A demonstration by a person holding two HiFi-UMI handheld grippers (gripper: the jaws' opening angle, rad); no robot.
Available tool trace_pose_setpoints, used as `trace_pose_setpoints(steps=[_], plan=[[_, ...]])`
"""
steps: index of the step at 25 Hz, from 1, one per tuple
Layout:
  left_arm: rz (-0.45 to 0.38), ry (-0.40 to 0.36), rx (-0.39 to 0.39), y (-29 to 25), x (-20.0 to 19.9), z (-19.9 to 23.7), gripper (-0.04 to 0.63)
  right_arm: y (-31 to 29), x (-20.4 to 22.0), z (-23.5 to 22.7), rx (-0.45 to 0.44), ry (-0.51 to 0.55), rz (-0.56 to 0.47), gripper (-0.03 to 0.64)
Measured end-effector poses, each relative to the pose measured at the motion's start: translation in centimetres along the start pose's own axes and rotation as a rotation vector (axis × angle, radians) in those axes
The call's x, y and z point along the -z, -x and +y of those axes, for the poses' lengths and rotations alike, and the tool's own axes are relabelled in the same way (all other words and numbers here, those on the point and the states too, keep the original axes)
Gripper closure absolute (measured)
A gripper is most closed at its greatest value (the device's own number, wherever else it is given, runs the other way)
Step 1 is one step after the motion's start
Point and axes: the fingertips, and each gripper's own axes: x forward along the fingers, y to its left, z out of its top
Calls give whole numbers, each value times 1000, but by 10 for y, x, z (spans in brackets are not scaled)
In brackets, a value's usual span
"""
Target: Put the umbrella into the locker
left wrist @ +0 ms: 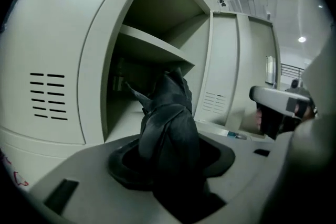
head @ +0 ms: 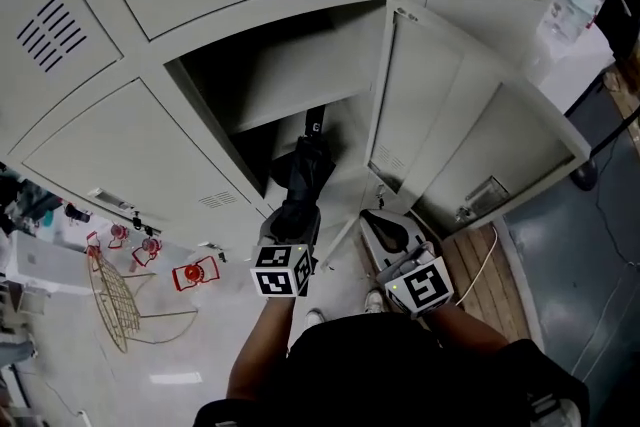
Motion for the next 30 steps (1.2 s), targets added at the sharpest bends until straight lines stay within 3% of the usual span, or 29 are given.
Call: trace_pose_setpoints(steps=[8,15,30], plan=[[56,-65,-107,-46,-21,13,382,-2,19,-8,-31,-9,25,618],[51,-95,-121,-85,-47,24,380,-4,20,-30,-22,-44,-2,618],[187,-200,-227,-151,-68,59,374,-3,23,-51,-56,-45,18,618]])
